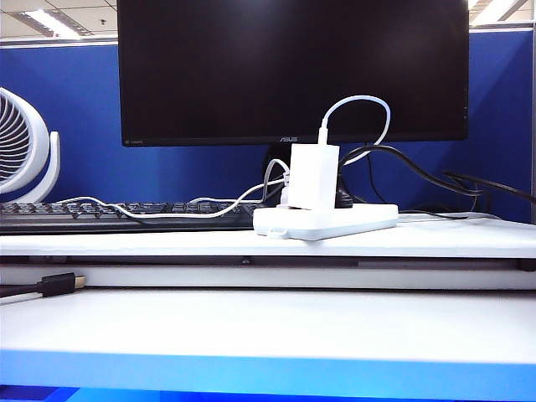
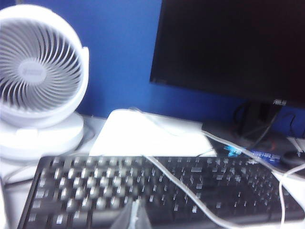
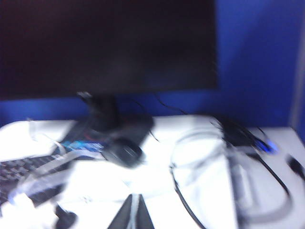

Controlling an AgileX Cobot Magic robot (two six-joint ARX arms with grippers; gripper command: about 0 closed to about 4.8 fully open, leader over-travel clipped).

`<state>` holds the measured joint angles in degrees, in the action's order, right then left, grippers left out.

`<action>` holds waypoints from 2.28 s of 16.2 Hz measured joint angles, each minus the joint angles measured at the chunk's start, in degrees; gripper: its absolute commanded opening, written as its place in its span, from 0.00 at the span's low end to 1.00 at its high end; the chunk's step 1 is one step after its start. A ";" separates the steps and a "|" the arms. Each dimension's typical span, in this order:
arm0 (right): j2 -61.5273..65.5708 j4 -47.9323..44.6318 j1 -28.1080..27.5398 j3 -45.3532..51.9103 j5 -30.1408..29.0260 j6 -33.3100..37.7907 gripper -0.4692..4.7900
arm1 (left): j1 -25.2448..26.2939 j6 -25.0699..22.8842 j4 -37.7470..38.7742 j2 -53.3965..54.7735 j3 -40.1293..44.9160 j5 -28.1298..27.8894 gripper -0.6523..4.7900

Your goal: Unplug the white charger from the socket, then place it next to the socket.

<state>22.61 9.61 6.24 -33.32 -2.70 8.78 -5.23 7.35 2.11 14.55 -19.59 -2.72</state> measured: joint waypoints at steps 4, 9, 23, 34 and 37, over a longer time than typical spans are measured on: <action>14.40 -3.52 -0.02 -11.41 -5.95 -0.70 0.08 | 0.00 -1.29 -1.97 16.85 -11.43 5.99 0.11; 34.84 -2.64 0.20 -25.09 -25.59 -1.79 0.08 | 0.00 -1.33 -3.61 39.85 -32.17 21.18 0.11; 53.18 16.35 16.31 -28.15 -24.41 -21.97 0.66 | -12.35 -6.82 -2.25 70.60 -47.23 30.80 0.11; 60.94 9.01 16.90 -28.24 -24.33 -22.29 0.66 | -12.46 -12.94 0.07 72.76 -47.23 33.42 0.11; 63.32 6.69 17.25 -28.24 -24.28 -22.29 0.66 | -12.46 -12.94 0.07 72.76 -47.23 33.42 0.11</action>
<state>85.93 16.29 23.49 -61.56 -26.98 -13.52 -17.69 -5.58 2.17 87.31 -66.83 30.70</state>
